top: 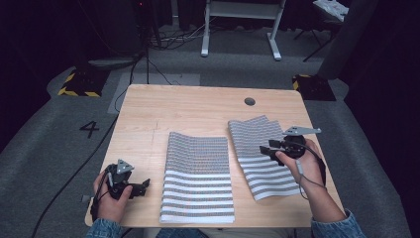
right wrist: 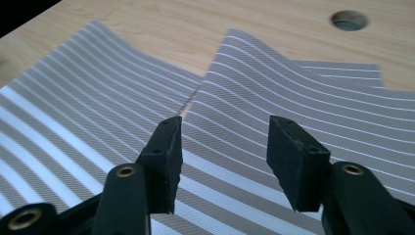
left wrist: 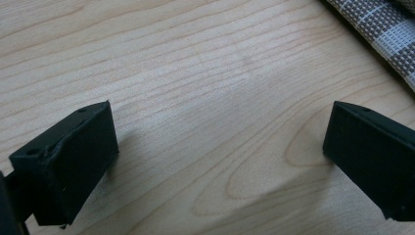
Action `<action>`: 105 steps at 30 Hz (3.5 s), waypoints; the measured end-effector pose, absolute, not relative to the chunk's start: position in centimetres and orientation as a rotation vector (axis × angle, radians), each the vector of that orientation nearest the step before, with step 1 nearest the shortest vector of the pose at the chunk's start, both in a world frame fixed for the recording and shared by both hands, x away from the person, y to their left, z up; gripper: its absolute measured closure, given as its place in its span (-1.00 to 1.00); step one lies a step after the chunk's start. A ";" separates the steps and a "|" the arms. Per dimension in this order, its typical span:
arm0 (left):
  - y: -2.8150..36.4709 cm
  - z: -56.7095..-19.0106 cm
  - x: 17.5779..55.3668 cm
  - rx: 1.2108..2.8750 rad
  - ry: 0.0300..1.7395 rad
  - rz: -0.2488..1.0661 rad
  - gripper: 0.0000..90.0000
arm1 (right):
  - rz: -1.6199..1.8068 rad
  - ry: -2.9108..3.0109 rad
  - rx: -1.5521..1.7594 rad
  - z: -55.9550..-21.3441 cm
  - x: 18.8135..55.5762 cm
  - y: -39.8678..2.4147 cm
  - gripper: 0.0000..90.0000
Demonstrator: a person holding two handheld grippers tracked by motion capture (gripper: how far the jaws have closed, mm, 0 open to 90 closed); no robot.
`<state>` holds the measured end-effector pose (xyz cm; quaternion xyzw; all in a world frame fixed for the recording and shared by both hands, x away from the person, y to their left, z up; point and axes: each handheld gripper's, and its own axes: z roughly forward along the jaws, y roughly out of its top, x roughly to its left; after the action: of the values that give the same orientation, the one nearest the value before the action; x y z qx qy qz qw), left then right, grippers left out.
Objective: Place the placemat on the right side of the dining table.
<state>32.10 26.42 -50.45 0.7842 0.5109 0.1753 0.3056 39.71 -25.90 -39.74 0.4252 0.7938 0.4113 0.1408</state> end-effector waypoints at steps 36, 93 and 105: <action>26.4 -50.5 32.1 2.077 1.354 0.467 -1.00 | 0.741 2.168 1.549 -48.0 38.1 -35.0 0.52; 26.4 -50.5 32.1 2.077 1.349 0.464 -1.00 | 0.884 2.141 1.077 -38.3 32.9 -30.6 0.98; 26.4 -50.5 32.1 2.078 1.349 0.463 -1.00 | 0.999 2.261 0.845 -37.5 31.3 -24.2 0.98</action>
<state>32.05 26.43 -50.45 0.7850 0.5096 0.1749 0.3057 31.35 -24.17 -37.46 0.3121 0.8354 0.3691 0.2617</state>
